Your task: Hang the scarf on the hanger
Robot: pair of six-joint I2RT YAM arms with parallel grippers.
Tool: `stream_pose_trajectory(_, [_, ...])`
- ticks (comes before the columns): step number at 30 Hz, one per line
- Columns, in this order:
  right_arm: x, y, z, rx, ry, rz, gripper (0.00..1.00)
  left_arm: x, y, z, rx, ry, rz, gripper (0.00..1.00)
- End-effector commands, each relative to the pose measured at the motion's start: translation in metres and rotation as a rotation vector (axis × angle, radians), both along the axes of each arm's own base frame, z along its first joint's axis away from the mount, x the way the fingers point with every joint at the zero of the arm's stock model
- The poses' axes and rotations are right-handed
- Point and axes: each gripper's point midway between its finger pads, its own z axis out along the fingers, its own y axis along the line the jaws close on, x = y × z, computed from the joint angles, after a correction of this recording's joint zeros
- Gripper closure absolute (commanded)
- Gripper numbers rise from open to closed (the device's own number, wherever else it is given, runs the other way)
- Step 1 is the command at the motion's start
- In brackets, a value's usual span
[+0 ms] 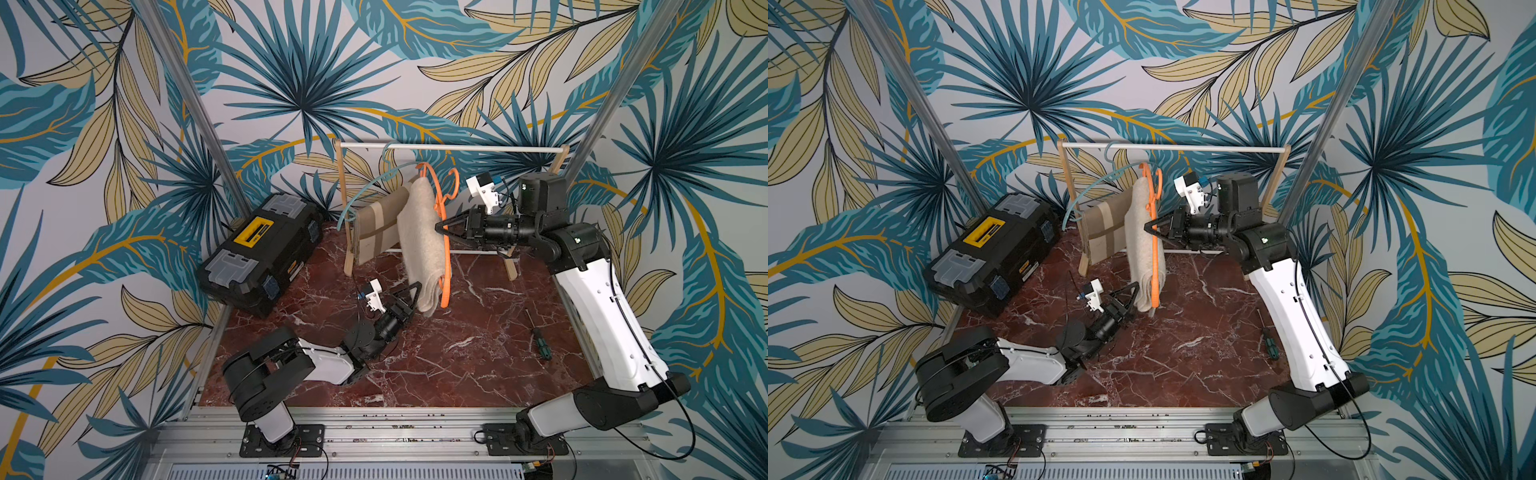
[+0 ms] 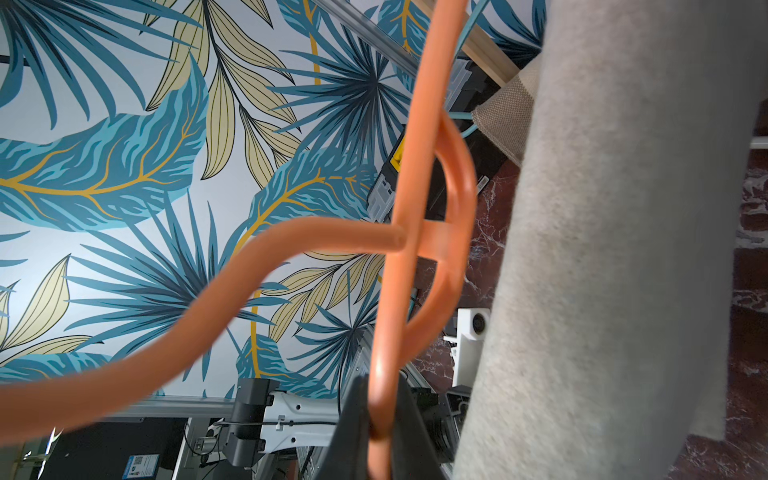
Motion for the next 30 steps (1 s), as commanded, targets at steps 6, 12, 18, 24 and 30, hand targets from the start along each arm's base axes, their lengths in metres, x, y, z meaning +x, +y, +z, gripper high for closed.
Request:
stream_pose_trajectory(6, [-0.013,-0.003,0.032,0.075,-0.12,0.031,1.0,0.002,-0.003,0.021,-0.052,-0.045,0.01,0.78])
stream_pose_trajectory(12, [-0.012,-0.002,0.039,0.079,-0.127,0.037,1.0,-0.001,0.0,0.004,-0.007,-0.028,0.009,1.0])
stream_pose_trajectory(18, [-0.017,-0.002,0.051,0.093,-0.108,0.057,1.0,-0.001,0.004,-0.032,0.092,-0.002,-0.009,1.0])
stream_pose_trajectory(24, [-0.018,-0.004,0.055,0.103,-0.091,0.069,1.0,0.003,0.012,-0.041,0.13,-0.004,0.008,1.0])
stream_pose_trajectory(30, [-0.016,-0.002,0.04,0.098,-0.067,0.068,1.0,0.005,-0.004,-0.023,0.099,-0.048,-0.038,0.61])
